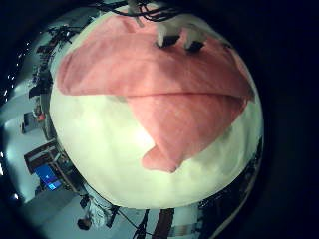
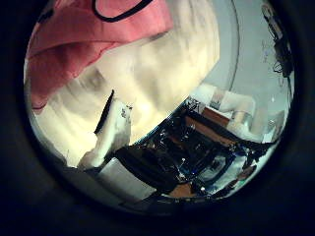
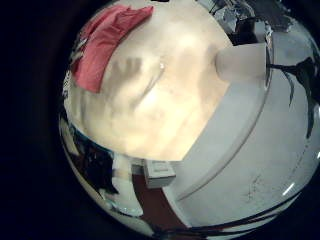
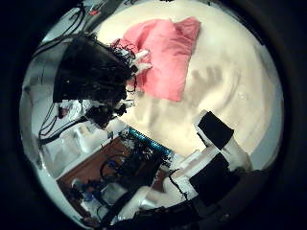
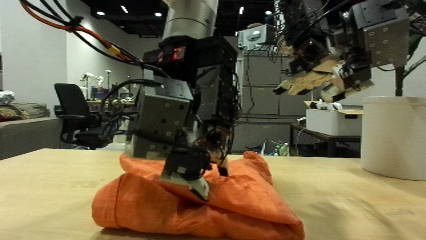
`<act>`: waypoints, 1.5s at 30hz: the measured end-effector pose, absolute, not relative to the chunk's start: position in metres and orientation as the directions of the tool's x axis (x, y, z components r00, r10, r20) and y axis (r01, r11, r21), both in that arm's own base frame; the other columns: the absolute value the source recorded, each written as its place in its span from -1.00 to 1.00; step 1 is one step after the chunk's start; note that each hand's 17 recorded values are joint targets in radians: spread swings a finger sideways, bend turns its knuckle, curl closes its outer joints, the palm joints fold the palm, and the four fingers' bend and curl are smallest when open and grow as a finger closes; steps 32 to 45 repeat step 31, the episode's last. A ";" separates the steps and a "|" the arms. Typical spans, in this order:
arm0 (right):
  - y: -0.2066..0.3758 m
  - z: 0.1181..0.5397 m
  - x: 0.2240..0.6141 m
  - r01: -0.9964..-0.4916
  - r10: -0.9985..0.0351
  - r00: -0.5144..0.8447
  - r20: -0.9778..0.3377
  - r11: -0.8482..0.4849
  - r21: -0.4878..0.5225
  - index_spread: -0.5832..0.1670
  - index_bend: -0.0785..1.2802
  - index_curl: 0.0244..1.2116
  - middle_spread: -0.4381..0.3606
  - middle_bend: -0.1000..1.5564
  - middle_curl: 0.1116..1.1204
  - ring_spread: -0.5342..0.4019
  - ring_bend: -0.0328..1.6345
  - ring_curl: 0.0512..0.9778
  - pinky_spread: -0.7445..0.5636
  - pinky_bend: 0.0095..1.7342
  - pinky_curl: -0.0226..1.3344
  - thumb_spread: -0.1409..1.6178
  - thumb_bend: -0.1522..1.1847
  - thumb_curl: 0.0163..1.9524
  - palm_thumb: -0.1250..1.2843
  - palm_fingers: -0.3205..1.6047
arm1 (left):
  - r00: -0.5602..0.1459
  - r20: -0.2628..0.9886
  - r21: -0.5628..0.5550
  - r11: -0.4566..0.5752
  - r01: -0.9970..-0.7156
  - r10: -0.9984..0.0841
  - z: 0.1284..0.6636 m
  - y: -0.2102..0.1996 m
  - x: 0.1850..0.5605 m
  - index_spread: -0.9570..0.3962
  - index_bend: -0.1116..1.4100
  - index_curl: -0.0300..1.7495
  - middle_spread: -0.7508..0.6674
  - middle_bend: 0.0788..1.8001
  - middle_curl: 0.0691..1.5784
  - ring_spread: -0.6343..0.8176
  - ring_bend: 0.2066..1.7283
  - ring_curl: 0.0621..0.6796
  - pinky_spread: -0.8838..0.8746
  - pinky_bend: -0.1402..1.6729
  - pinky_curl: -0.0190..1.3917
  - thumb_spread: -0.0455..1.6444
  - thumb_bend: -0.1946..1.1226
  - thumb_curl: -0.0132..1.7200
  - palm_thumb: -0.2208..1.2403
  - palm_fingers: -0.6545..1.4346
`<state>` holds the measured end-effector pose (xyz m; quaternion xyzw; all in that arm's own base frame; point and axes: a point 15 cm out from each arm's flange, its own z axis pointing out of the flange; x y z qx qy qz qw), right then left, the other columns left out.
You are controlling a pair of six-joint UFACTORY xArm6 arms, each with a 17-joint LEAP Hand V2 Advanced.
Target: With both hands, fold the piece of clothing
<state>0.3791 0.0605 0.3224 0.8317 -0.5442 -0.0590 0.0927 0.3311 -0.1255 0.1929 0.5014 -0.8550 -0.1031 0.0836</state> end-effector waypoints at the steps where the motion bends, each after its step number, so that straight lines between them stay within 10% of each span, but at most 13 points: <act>1: 0.058 0.326 0.379 -0.899 -0.919 0.395 0.005 -0.385 0.210 -0.52 -0.65 -0.56 0.07 -0.65 -0.56 0.55 -0.69 -0.53 0.58 -0.65 -0.50 0.53 -0.79 -0.46 0.67 -0.57 | -0.464 0.030 0.240 0.457 -0.856 -0.885 0.200 -0.119 0.336 0.55 -0.64 -0.65 0.33 -0.87 -0.71 0.44 -0.64 -0.44 0.49 -0.48 -0.51 0.71 -0.71 -0.64 0.10 -0.38; 7: 0.042 0.357 0.371 -0.924 -0.932 0.361 0.023 -0.354 0.144 -0.52 -0.65 -0.57 0.06 -0.64 -0.56 0.55 -0.68 -0.53 0.58 -0.65 -0.50 0.53 -0.79 -0.46 0.65 -0.57 | -0.320 -0.018 0.083 0.318 -0.944 -0.947 0.263 -0.081 0.360 0.55 -0.63 -0.64 0.33 -0.87 -0.70 0.45 -0.65 -0.45 0.51 -0.50 -0.52 0.68 -0.72 -0.64 0.08 -0.36; 15: 0.019 0.363 0.332 -0.941 -0.950 0.312 0.028 -0.305 0.144 -0.50 -0.66 -0.58 0.08 -0.65 -0.57 0.55 -0.66 -0.52 0.58 -0.63 -0.49 0.56 -0.82 -0.51 0.43 -0.59 | -0.166 -0.057 -0.031 0.168 -0.985 -0.984 0.322 -0.013 0.356 0.54 -0.63 -0.62 0.31 -0.87 -0.69 0.45 -0.65 -0.46 0.51 -0.51 -0.53 0.64 -0.72 -0.63 0.08 -0.34; 45: 0.009 0.341 0.322 -0.941 -0.955 0.294 0.023 -0.286 0.181 -0.45 -0.66 -0.59 0.25 -0.64 -0.55 0.55 -0.65 -0.51 0.57 -0.65 -0.49 0.61 -0.80 -0.63 0.18 -0.60 | -0.038 -0.048 0.050 0.035 -0.998 -0.998 0.297 0.019 0.307 0.55 -0.64 -0.62 0.31 -0.87 -0.68 0.45 -0.65 -0.46 0.50 -0.51 -0.52 0.58 -0.73 -0.61 0.09 -0.33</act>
